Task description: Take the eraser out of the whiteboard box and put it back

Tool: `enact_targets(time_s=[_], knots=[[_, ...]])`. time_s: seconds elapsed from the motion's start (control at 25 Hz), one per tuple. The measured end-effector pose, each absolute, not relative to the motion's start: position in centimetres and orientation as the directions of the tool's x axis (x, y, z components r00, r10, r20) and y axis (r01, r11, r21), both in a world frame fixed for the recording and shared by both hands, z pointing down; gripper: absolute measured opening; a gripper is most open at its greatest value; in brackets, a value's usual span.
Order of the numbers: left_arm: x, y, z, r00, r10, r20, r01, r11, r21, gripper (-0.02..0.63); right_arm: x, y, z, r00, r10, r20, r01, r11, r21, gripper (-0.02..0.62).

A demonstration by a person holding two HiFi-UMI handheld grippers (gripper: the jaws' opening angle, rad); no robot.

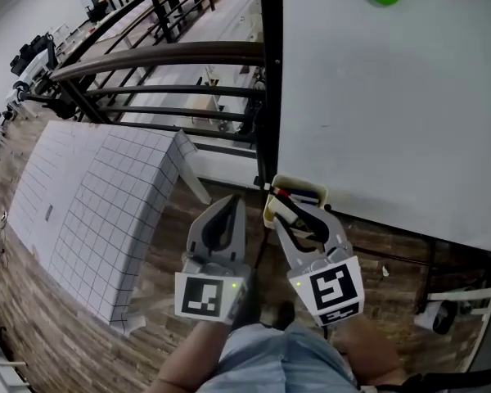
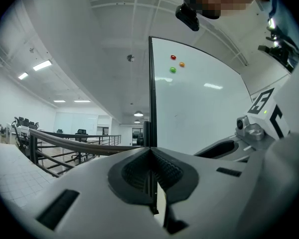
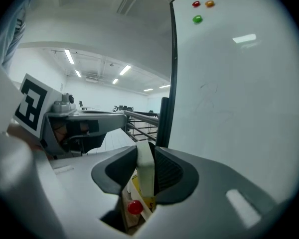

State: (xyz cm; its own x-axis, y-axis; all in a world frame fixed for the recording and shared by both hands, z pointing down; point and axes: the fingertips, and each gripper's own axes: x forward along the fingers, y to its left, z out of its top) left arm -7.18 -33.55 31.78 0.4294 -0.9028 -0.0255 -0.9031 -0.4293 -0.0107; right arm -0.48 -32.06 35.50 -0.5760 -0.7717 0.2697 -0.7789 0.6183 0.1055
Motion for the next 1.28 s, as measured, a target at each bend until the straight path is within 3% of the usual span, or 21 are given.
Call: enact_targets(time_s=[0.48,1.28], knots=[[-6.9,-31.3,29.8,0.403,-0.913,-0.070,-0.915,-0.400,-0.059,-0.002,2.0,-31.0,29.8,-0.596,-0.792,0.130,-0.782,0.610,0.127,0.107],[-4.8,-31.4,29.7,0.428,-0.901,-0.075,-0.904,-0.427,-0.020,-0.002,4.1,-30.7,29.5,-0.593,-0.798,0.112,-0.789,0.603,0.117,0.106]])
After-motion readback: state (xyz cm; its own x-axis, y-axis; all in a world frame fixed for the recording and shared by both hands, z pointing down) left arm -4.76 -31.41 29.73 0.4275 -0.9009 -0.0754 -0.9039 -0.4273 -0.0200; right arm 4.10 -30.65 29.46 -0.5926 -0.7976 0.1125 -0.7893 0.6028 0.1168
